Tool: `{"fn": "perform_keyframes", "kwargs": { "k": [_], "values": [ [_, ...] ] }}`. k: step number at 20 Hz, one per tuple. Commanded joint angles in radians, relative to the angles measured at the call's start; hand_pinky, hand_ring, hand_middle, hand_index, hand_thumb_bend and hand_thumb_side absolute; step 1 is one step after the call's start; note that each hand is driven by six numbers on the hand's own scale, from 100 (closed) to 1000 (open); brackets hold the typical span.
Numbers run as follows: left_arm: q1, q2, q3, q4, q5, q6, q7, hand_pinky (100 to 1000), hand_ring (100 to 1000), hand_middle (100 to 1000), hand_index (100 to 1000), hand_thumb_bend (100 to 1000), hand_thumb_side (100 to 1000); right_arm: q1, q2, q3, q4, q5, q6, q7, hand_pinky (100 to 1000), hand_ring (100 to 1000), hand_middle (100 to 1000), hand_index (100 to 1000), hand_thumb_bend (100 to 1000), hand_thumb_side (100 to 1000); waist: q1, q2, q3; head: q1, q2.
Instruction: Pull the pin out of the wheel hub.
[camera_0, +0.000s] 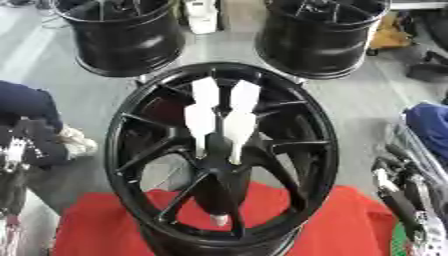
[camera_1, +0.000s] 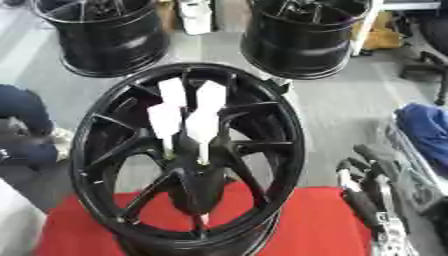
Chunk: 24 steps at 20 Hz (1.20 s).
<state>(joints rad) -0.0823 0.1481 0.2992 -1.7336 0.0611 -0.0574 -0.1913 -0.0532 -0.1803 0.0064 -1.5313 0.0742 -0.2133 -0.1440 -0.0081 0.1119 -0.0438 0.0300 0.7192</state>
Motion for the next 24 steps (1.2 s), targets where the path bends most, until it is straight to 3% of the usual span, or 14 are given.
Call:
{"fn": "perform_keyframes", "kwargs": {
  "k": [1,4,9,13,17,20,24],
  "values": [
    [-0.023,0.058,0.0,-0.03,-0.001,-0.011,0.003,640,695,657,758,402,703,-0.01,-0.012,-0.004,-0.009,-0.003,0.002,0.0,754,872,1000,905,100,467,0.003,-0.012,-0.002,0.001,0.002],
    [-0.061,0.15,-0.015,-0.033,0.002,-0.036,0.003,645,698,662,765,397,679,-0.009,-0.016,-0.005,-0.008,-0.002,0.002,0.0,755,872,1000,905,100,468,0.006,-0.014,-0.003,0.0,0.003],
    [-0.167,0.372,-0.072,-0.014,-0.002,-0.113,-0.007,667,706,676,787,409,623,-0.007,-0.021,-0.005,-0.006,0.0,0.002,0.0,755,872,1000,906,100,468,0.017,-0.022,-0.011,0.0,0.007],
    [-0.297,0.603,-0.162,0.027,-0.017,-0.206,-0.034,697,712,692,808,440,585,-0.005,-0.026,-0.001,-0.004,0.002,0.002,0.003,755,872,1000,906,100,470,0.028,-0.03,-0.024,0.005,0.011],
    [-0.446,0.773,-0.276,0.11,-0.058,-0.291,-0.094,733,716,699,816,493,569,-0.002,-0.031,0.004,0.0,0.004,0.001,0.009,755,872,1000,906,100,468,0.035,-0.038,-0.041,0.011,0.016],
    [-0.573,0.836,-0.388,0.191,-0.135,-0.364,-0.189,775,741,735,839,559,553,0.003,-0.037,0.007,0.002,0.004,0.002,0.012,755,872,1000,906,100,469,0.04,-0.047,-0.052,0.013,0.022],
    [-0.731,0.79,-0.509,0.317,-0.239,-0.469,-0.337,799,759,752,851,591,541,0.009,-0.044,0.008,0.004,0.005,0.002,0.014,755,872,1000,907,100,466,0.044,-0.055,-0.053,0.001,0.022]
  ]
}}
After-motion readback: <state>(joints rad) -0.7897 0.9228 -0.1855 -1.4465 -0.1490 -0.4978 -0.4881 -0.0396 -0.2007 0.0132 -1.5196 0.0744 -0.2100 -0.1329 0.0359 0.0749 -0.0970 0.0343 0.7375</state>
